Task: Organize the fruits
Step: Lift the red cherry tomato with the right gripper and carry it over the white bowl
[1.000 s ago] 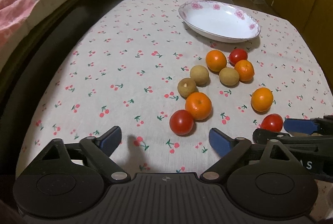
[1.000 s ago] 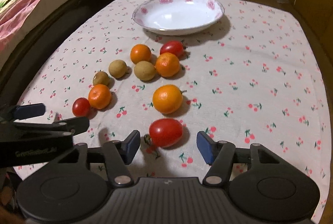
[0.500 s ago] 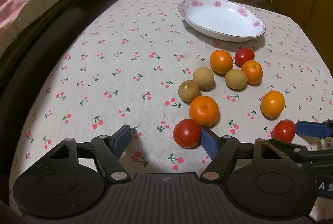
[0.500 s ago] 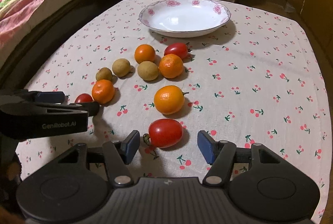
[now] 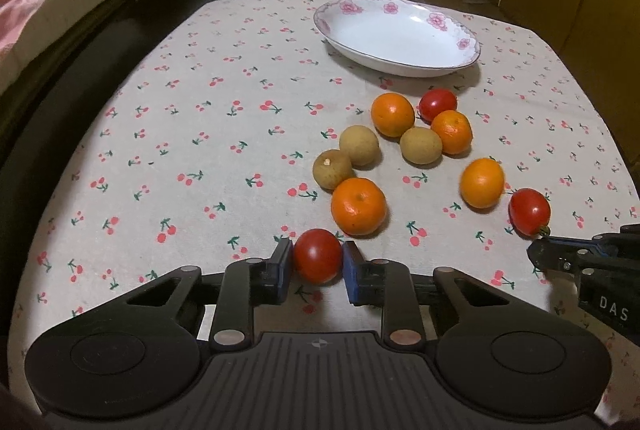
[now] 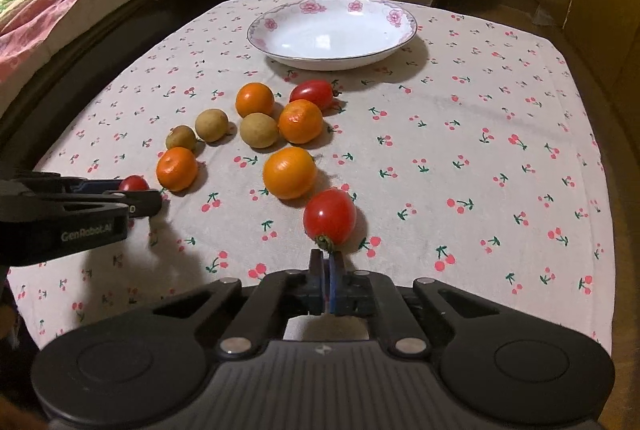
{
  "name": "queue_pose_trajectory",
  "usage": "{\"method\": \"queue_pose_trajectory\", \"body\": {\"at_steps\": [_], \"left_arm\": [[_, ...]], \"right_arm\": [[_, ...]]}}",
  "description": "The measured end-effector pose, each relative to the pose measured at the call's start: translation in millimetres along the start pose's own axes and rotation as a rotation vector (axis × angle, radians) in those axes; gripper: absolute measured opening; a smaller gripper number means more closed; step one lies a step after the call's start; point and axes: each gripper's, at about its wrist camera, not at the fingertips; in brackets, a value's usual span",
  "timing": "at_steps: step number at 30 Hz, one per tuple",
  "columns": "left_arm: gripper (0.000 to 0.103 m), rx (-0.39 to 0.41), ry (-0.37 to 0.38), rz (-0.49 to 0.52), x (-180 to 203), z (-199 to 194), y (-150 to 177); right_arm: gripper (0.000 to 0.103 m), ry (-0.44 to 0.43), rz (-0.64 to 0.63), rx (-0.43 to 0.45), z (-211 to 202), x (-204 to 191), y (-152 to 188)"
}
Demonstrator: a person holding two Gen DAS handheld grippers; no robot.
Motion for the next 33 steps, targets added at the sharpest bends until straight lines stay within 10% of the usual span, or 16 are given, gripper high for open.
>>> {"method": "queue_pose_trajectory", "body": {"at_steps": [29, 33], "left_arm": [[0.033, -0.004, 0.072, -0.059, -3.7, -7.3, -1.2], [0.033, -0.022, 0.081, -0.070, -5.7, -4.8, 0.5]], "right_arm": [[0.009, -0.057, 0.017, -0.004, -14.2, 23.8, 0.2], [0.029, -0.081, 0.042, 0.041, -21.3, 24.0, -8.5]]}}
Point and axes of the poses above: each gripper's, at about its wrist camera, not at the fingertips, and z roughly the way its jaws point, x to its right, y to its underside, and after that the axes turned 4 degrees about -z, right-handed
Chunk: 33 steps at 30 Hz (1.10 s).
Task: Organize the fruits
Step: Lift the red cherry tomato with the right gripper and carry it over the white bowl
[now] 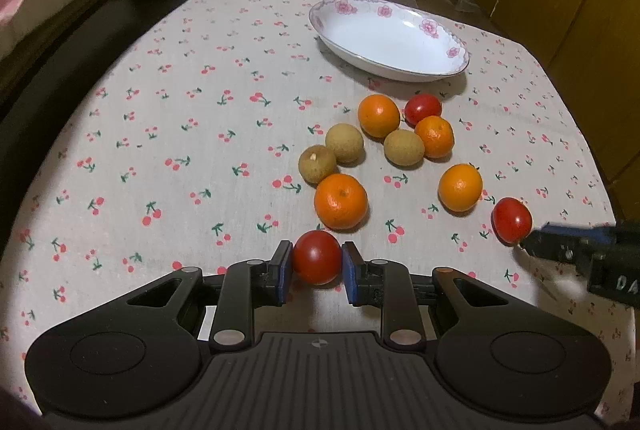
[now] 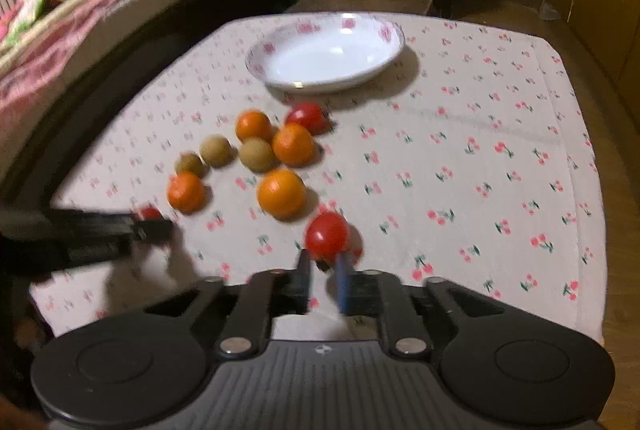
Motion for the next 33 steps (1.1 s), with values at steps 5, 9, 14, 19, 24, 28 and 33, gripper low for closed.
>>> {"method": "queue_pose_trajectory", "body": {"at_steps": [5, 9, 14, 19, 24, 28, 33], "left_arm": [[0.034, -0.004, 0.004, 0.006, 3.8, 2.8, -0.2], [0.034, 0.001, -0.004, 0.020, 6.5, 4.2, 0.5], [0.034, 0.003, -0.012, 0.032, 7.8, 3.1, 2.2], [0.034, 0.003, -0.026, 0.034, 8.5, 1.6, 3.6], [0.033, 0.004, -0.027, 0.026, 9.7, -2.8, 2.0], [0.033, 0.025, -0.012, 0.025, 13.5, -11.2, -3.0], [0.033, 0.057, 0.002, 0.020, 20.0, -18.2, -17.7]], "right_arm": [[0.041, 0.032, -0.057, -0.006, 14.5, -6.5, -15.9], [0.041, 0.068, -0.084, -0.046, 29.4, -7.9, -20.4], [0.030, 0.080, -0.115, -0.082, 34.9, -12.6, -14.7], [0.030, 0.066, -0.105, -0.072, 29.0, -11.5, -13.9], [0.030, 0.045, -0.082, -0.037, 17.1, -9.6, -17.7], [0.030, 0.037, -0.074, -0.008, 8.5, -9.7, -22.4], [0.030, 0.031, -0.059, 0.024, 2.6, -9.0, -32.6]]}}
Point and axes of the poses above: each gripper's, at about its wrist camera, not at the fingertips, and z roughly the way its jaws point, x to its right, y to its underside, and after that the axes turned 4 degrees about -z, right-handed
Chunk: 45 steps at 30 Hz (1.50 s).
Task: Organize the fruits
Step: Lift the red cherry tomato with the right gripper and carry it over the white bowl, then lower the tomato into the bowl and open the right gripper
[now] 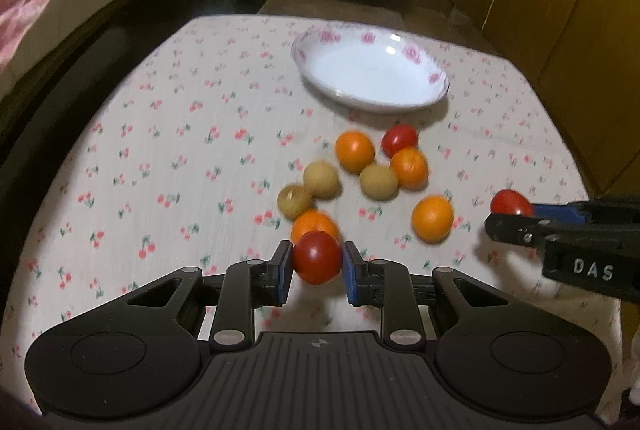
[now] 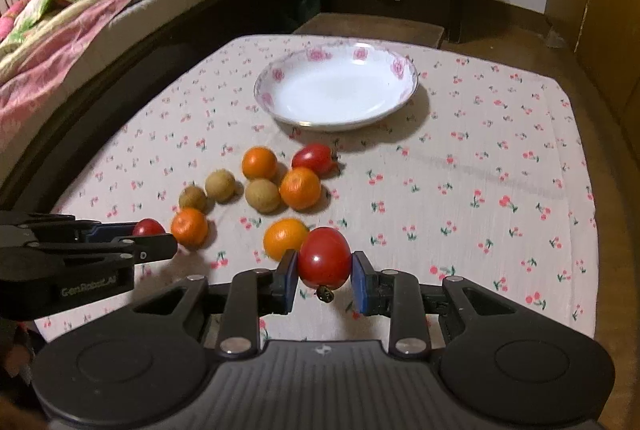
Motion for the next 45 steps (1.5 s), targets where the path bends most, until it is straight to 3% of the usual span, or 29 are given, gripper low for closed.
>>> {"method": "queue_pose_trajectory", "body": {"at_steps": [17, 24, 31, 45], "left_arm": [[0.034, 0.113, 0.010, 0.053, 31.1, 33.6, -94.8], [0.034, 0.102, 0.012, 0.044, 35.1, 67.3, -124.0], [0.034, 0.074, -0.002, 0.046, 38.7, 95.8, -133.9], [0.033, 0.018, -0.026, 0.031, 32.4, 126.5, -131.0]], "right_arm": [[0.030, 0.002, 0.016, 0.090, 30.5, 22.5, -78.6], [0.030, 0.004, 0.007, 0.085, 61.3, 37.8, -105.8], [0.030, -0.007, -0.004, 0.075, 86.8, 49.2, -121.7], [0.030, -0.035, -0.014, 0.035, 118.4, 54.7, -120.0]]}}
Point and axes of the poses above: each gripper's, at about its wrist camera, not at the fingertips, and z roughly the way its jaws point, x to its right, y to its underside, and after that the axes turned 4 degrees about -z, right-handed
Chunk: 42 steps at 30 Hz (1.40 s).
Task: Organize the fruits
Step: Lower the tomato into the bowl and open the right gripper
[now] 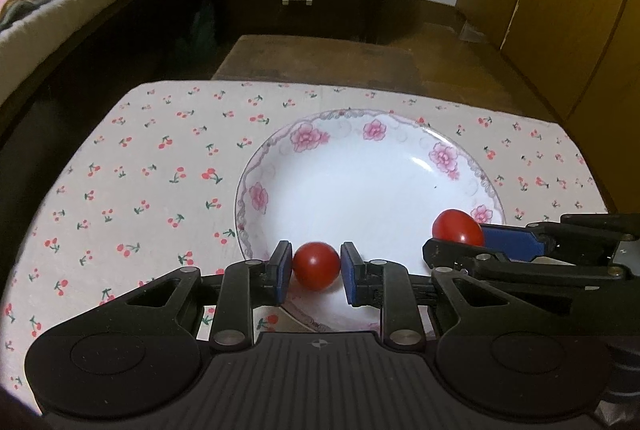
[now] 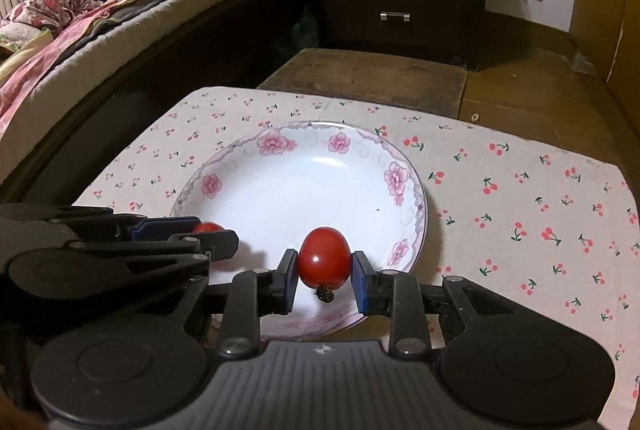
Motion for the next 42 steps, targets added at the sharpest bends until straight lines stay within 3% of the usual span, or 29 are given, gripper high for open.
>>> {"method": "queue_pose_trajectory", "body": {"at_steps": [16, 42], "left_arm": [[0.037, 0.009, 0.004, -0.005, -0.6, -1.8, -0.7], [0.045, 0.077, 0.027, -0.039, -14.1, -40.0, -4.6]], "right_arm": [[0.030, 0.005, -0.001, 0.006, 1.8, 0.7, -0.8], [0.030, 0.039, 0.017, 0.075, -38.5, -1.1, -7.3]]}}
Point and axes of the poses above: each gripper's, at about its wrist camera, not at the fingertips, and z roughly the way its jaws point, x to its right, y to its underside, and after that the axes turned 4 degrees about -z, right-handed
